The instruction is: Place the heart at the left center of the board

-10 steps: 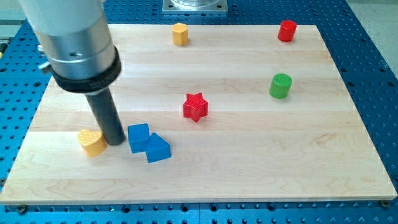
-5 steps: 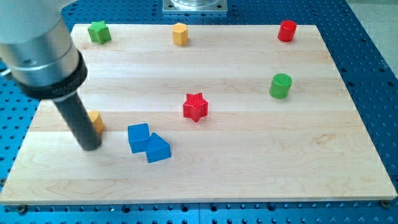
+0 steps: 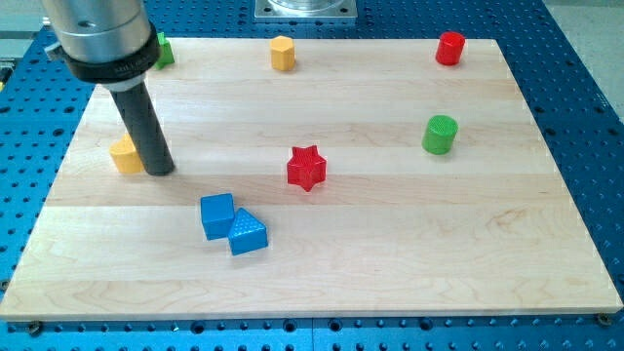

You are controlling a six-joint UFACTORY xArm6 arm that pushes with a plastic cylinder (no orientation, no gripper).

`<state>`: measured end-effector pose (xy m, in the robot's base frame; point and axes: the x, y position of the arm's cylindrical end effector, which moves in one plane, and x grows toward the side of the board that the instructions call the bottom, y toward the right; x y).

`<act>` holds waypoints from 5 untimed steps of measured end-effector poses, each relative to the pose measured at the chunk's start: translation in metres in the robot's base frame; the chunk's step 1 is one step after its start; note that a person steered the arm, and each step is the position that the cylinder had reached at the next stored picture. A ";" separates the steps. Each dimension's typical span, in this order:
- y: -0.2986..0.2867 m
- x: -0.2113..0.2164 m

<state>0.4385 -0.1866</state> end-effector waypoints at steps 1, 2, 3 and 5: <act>-0.016 -0.015; -0.022 -0.015; -0.021 0.006; -0.042 0.026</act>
